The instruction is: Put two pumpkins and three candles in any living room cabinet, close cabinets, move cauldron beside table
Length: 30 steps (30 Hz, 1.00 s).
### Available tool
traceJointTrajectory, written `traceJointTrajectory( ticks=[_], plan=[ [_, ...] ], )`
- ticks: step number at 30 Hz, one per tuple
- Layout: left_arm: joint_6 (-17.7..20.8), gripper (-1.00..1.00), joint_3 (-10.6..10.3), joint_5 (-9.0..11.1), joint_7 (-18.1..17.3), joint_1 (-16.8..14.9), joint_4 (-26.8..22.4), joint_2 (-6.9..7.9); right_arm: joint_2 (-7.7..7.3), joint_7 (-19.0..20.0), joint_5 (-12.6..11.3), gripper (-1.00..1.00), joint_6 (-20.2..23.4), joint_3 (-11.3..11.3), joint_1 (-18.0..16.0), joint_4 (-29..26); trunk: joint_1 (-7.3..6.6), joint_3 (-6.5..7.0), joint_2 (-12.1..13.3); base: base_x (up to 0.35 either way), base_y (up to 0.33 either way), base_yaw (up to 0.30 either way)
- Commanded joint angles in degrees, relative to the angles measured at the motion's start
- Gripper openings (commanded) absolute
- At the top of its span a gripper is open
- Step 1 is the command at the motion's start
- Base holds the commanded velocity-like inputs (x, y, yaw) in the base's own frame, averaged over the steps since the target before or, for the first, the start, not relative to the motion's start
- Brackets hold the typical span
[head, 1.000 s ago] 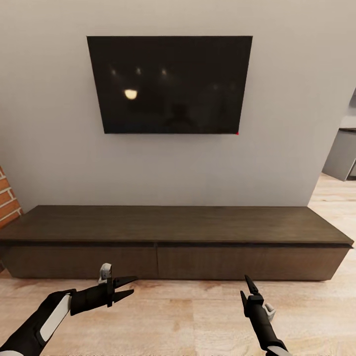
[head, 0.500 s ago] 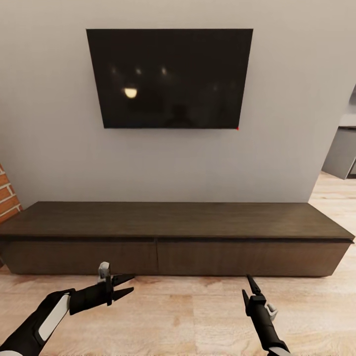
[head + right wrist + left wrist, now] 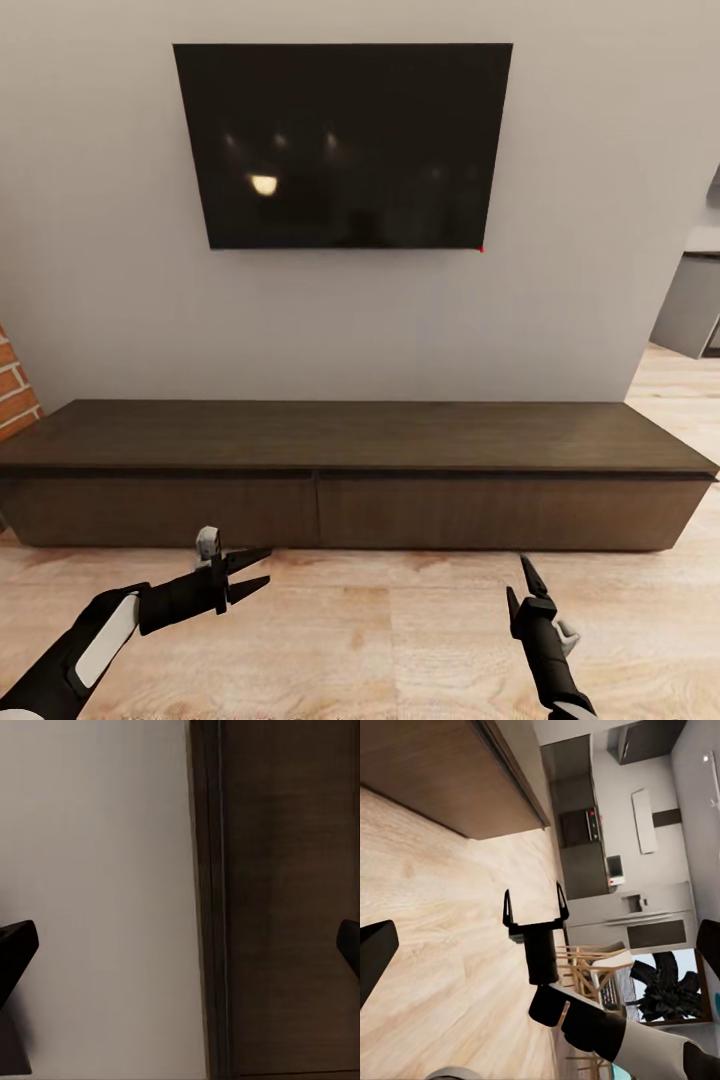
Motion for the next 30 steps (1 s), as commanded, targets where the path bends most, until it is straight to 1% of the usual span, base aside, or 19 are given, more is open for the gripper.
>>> traceJointTrajectory(
  ticks=[1,6,11,16,25,30],
  plan=[
    [0.3,1.00,-0.2,0.4,0.0,0.0,0.0,0.07,-0.02,0.2,-0.6,1.00,0.5,0.3,0.0,0.0,0.21,-0.24,-0.4,0.000,0.000,0.000],
    [0.3,1.00,-0.1,0.4,0.0,0.0,0.0,0.10,-0.02,-0.2,-0.7,1.00,0.5,0.3,0.0,0.0,0.36,-1.34,-0.5,0.000,0.000,0.000],
    [0.3,1.00,-0.1,0.4,-0.1,0.0,-0.3,0.14,-0.02,-1.7,-0.9,1.00,0.6,0.2,0.0,0.0,0.36,-1.34,-0.5,0.000,0.000,0.000],
    [0.3,1.00,0.0,0.4,-0.1,0.1,-3.4,0.26,-0.02,-2.1,-0.9,1.00,0.6,0.2,0.0,0.0,0.36,-1.34,-0.5,0.029,0.000,0.000],
    [0.3,1.00,-0.1,0.3,0.0,0.1,-4.0,0.35,0.06,-2.1,-0.8,1.00,0.5,0.2,0.0,0.0,0.36,-1.34,-0.5,0.225,0.000,0.000],
    [0.3,1.00,-0.1,0.3,0.0,0.1,-4.0,0.34,0.06,-2.1,-0.9,1.00,0.5,0.2,0.0,0.0,0.36,-1.34,-0.5,0.304,0.000,0.000]
  ],
)
